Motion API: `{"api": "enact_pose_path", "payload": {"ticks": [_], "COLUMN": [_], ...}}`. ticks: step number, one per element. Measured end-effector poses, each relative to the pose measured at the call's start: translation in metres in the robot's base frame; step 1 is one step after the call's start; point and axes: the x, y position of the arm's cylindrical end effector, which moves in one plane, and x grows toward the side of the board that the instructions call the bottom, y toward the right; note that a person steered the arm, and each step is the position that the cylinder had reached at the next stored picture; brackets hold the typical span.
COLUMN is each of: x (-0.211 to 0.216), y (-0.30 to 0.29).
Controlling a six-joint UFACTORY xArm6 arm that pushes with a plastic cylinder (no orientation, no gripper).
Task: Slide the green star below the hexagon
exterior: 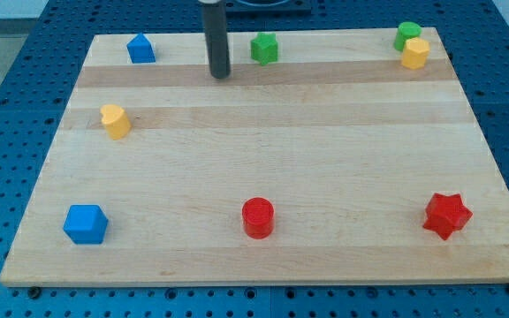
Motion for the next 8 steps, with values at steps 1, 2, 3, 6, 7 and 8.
{"api": "enact_pose_path", "payload": {"ticks": [1,2,3,6,7,8], "x": [-0.032,-0.043,-0.045,-0.045,-0.037,-0.022], "y": [-0.015,-0.004,0.023,0.123,0.149,0.171]}}
